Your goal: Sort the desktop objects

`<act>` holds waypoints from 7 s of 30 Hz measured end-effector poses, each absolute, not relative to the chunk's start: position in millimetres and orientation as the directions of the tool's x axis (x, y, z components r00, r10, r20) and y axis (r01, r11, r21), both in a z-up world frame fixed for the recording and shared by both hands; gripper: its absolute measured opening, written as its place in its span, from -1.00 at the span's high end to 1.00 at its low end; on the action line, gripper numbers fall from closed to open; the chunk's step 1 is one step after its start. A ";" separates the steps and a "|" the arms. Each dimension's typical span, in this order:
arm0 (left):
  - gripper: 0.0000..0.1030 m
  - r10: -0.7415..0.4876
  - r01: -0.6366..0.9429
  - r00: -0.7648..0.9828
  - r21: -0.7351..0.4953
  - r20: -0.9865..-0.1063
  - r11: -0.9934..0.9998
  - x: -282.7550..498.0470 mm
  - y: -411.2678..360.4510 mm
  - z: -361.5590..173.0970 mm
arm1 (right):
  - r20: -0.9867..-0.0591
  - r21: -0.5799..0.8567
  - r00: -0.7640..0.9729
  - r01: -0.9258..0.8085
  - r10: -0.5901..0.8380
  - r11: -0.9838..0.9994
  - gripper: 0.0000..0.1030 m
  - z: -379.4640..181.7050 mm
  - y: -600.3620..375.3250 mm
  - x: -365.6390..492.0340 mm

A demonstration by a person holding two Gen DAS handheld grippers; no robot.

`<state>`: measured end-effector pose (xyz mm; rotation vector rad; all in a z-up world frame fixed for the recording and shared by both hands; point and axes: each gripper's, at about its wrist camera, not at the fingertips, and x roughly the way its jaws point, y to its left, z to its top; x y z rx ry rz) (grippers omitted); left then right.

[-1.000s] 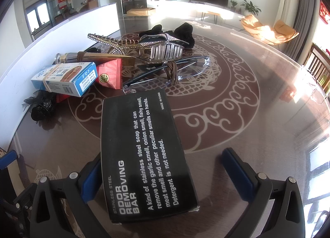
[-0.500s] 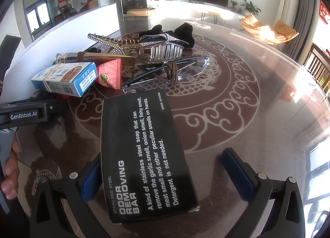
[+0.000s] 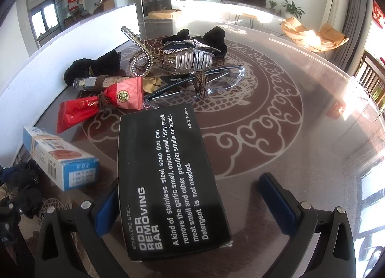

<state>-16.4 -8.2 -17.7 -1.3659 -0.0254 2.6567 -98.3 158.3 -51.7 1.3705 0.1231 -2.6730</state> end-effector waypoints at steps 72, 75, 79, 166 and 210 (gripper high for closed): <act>-0.35 -0.124 0.287 -0.579 -0.060 -0.806 -0.956 -85.8 -223.2 67.4 | -0.753 0.041 -0.434 0.718 -0.494 -0.695 -0.69 59.7 -111.9 -159.0; -0.35 -0.036 0.198 -0.644 -0.121 -0.764 -0.973 -59.2 -187.3 87.5 | -0.717 0.055 -0.488 0.672 -0.498 -0.738 -0.78 69.3 -63.3 -141.4; -0.68 0.120 0.015 -0.674 -0.176 -0.729 -0.984 -24.6 -122.3 97.3 | -0.680 0.029 -0.596 0.561 -0.428 -0.827 -0.92 66.9 12.4 -109.8; -1.00 0.076 -0.129 -0.631 0.007 -0.772 -0.992 -5.3 1.6 -30.2 | -0.808 -0.013 -0.580 0.192 -0.103 -0.981 -1.00 -48.9 179.8 -51.3; -1.00 0.055 -0.090 -0.627 0.002 -0.777 -0.996 1.0 -10.3 -32.4 | -0.823 0.020 -0.500 0.445 -0.268 -0.895 -1.00 -42.5 147.4 -77.8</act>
